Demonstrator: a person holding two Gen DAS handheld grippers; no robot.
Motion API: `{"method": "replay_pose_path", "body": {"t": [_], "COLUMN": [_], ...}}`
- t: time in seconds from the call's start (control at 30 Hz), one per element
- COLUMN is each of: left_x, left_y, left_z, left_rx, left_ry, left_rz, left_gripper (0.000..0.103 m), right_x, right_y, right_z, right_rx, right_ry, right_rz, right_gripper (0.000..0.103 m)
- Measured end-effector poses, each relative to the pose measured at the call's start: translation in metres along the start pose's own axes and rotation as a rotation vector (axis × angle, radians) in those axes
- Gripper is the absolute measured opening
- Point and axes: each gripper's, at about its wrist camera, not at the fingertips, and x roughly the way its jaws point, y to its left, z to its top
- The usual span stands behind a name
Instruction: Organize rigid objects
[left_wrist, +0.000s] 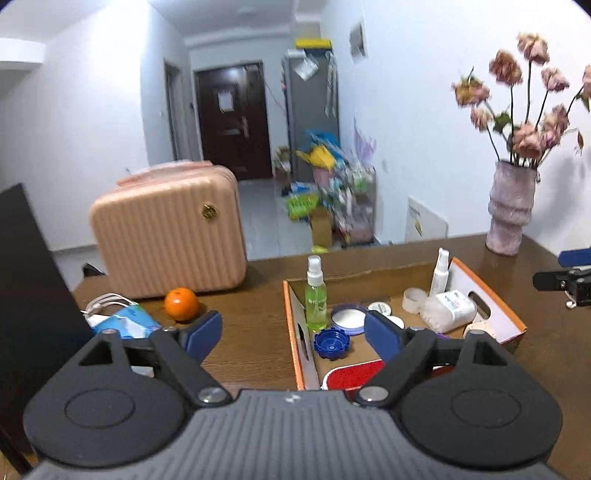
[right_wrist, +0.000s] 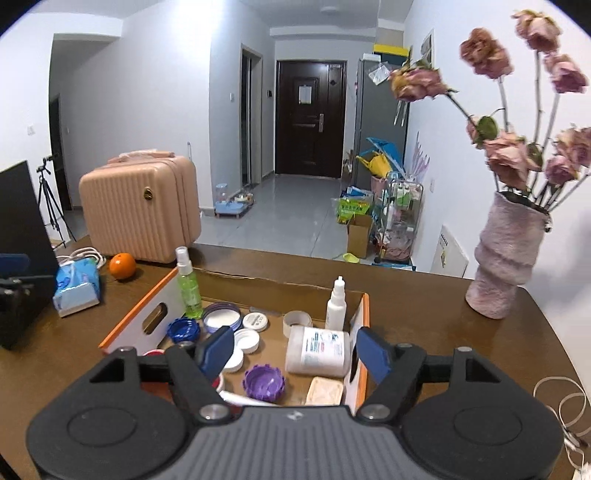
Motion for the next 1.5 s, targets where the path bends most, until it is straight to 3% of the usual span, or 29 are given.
{"method": "replay_pose_path", "body": {"t": [0.1, 0.2, 0.37, 0.9, 1.0, 1.17, 1.4, 1.5], "left_x": [-0.023, -0.039, -0.057, -0.106, -0.127, -0.162, -0.217, -0.23], "left_y": [-0.006, -0.011, -0.016, -0.012, -0.01, -0.018, -0.016, -0.024], "left_z": [-0.014, -0.025, -0.039, -0.079, -0.097, -0.138, -0.206, -0.226], "left_rx": [-0.015, -0.027, -0.058, -0.06, -0.065, 0.007, -0.086, -0.061], "left_ry": [-0.073, -0.123, -0.172, -0.203, -0.221, -0.209, -0.21, -0.179], "left_rz": [0.017, 0.024, 0.023, -0.004, -0.014, 0.068, 0.089, 0.08], "left_gripper": [0.103, 0.103, 0.103, 0.103, 0.103, 0.103, 0.103, 0.103], "right_x": [-0.025, -0.048, -0.071, -0.115, -0.128, -0.148, -0.187, -0.212], "right_y": [0.002, 0.009, 0.022, 0.04, 0.047, 0.065, 0.097, 0.109], "right_z": [-0.018, -0.04, -0.061, -0.095, -0.115, -0.151, -0.218, -0.248], "right_rx": [0.028, 0.029, 0.023, 0.064, 0.078, 0.067, 0.051, 0.078], "right_ry": [-0.127, -0.252, -0.327, -0.331, -0.308, -0.252, -0.213, -0.204], "right_rz": [0.014, 0.014, 0.003, -0.005, -0.022, -0.021, 0.004, 0.006], "right_gripper": [0.087, 0.09, 0.093, 0.093, 0.094, 0.094, 0.096, 0.096]}}
